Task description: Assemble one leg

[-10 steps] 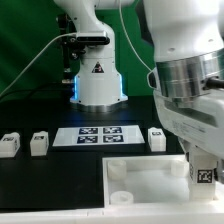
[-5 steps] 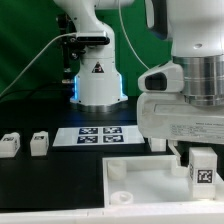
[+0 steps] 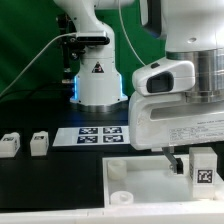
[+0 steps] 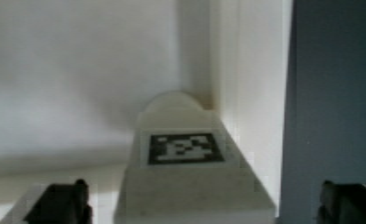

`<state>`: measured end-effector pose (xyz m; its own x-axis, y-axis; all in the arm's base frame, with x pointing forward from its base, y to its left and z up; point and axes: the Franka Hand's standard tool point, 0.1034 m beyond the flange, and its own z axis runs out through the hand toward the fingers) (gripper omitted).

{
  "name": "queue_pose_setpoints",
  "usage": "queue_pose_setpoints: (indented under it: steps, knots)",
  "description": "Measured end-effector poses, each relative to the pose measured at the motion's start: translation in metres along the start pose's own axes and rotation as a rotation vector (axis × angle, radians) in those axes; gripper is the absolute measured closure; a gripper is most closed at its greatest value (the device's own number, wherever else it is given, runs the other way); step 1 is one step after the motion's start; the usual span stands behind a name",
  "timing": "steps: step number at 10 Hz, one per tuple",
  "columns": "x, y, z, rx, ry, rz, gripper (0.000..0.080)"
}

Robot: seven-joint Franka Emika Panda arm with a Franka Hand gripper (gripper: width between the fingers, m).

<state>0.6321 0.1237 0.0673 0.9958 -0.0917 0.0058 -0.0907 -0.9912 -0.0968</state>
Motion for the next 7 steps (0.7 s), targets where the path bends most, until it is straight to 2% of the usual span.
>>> queue_pose_setpoints:
  steps: [2, 3, 4, 7]
  knots:
    - [0.0000, 0.0000, 0.0001, 0.002, 0.000, 0.059, 0.0423]
    - [-0.0002, 0.0001, 0.0003, 0.002, -0.001, 0.146, 0.0423]
    - [-0.0001, 0.0019, 0.0006, 0.000, -0.001, 0.246, 0.0501]
    - [-0.0001, 0.0019, 0.0008, -0.001, -0.001, 0.537, 0.0501]
